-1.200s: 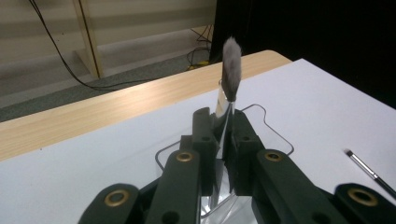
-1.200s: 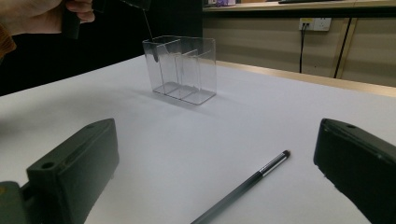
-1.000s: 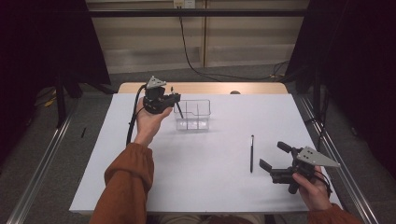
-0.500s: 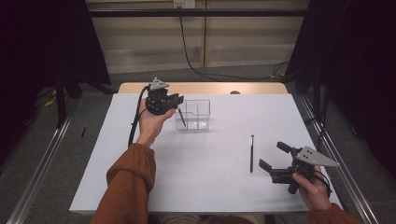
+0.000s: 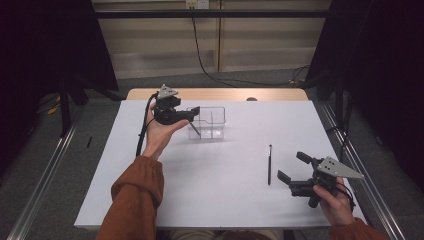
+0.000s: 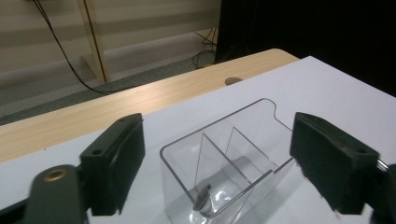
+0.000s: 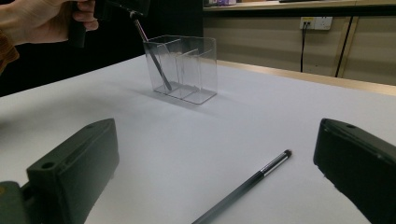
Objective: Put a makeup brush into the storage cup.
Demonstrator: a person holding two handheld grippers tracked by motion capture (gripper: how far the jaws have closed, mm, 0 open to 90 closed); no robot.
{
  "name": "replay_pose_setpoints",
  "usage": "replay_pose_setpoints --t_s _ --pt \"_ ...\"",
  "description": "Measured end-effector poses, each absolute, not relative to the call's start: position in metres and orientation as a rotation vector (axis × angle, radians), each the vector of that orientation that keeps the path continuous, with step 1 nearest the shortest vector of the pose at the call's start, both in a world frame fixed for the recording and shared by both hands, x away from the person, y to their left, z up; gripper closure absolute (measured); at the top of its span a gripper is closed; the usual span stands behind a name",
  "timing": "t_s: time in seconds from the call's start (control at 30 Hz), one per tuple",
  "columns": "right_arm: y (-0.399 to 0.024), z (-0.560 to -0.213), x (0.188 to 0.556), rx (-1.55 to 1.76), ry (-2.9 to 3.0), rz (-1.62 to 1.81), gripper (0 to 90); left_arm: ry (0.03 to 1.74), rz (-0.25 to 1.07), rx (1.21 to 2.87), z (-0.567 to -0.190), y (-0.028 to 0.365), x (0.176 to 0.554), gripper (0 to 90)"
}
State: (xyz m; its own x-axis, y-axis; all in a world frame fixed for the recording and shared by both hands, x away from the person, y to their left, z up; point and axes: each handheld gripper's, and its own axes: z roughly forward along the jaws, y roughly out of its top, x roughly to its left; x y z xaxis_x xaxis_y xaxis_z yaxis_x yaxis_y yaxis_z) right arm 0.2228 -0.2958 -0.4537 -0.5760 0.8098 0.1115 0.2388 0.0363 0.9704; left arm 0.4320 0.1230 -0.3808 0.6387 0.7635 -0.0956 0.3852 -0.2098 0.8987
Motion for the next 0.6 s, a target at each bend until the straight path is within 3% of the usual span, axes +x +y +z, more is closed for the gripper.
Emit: replay_pose_setpoints --t_s 0.2,0.6 --pt "-0.296 -0.454 0.223 1.059 1.841 1.57 0.0 0.944 0.451 1.791 -0.383 0.131 0.428 4.6" --pt "-0.296 -0.454 0.223 1.064 1.836 1.567 0.0 0.87 0.465 1.753 -0.375 0.146 0.409 2.2"
